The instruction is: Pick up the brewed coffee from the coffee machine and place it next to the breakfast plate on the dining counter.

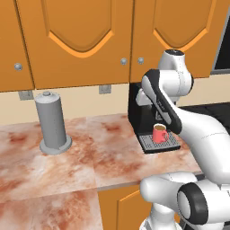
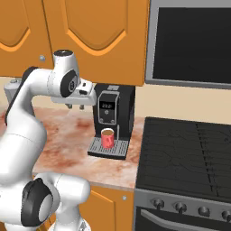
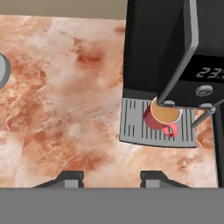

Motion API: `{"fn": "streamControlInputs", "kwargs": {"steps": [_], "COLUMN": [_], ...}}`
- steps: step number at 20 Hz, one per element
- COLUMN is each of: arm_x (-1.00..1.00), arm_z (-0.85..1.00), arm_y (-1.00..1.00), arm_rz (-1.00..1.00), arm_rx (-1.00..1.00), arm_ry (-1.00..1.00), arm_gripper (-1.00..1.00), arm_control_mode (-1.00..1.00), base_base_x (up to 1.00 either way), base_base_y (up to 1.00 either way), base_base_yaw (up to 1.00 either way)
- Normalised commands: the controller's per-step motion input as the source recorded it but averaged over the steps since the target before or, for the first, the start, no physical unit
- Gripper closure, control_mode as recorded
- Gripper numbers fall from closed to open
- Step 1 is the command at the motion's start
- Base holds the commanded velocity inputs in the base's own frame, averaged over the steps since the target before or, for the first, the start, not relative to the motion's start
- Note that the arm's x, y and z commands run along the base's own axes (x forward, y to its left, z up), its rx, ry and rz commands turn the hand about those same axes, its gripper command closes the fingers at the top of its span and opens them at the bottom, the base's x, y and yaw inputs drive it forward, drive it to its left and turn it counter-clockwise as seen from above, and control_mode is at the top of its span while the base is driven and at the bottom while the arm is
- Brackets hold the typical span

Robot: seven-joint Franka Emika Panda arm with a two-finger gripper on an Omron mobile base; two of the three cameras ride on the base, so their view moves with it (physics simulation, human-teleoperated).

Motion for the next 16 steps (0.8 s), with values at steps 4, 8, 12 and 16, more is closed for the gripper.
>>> {"fn": "streamControlInputs", "kwargs": {"steps": [4, 8, 12, 16], "arm_x": [-0.18, -0.27, -0.13, -0.1], "arm_z": [-0.07, -0.54, -0.63, -0.37], "arm_y": [-0.11, -0.31, -0.39, -0.3], "arm_rz": [0.07, 0.13, 0.16, 0.17], "arm_rx": [0.01, 0.03, 0.01, 0.0], "arm_ry": [-0.13, -0.42, -0.34, -0.18], "arm_gripper": [-1.0, -1.0, -1.0, -1.0], "arm_control_mode": [-1.0, -1.0, -1.0, -1.0], "base_base_x": [0.0, 0.0, 0.0, 0.0], "base_base_y": [0.0, 0.0, 0.0, 0.0], "base_base_yaw": [0.0, 0.0, 0.0, 0.0]}}
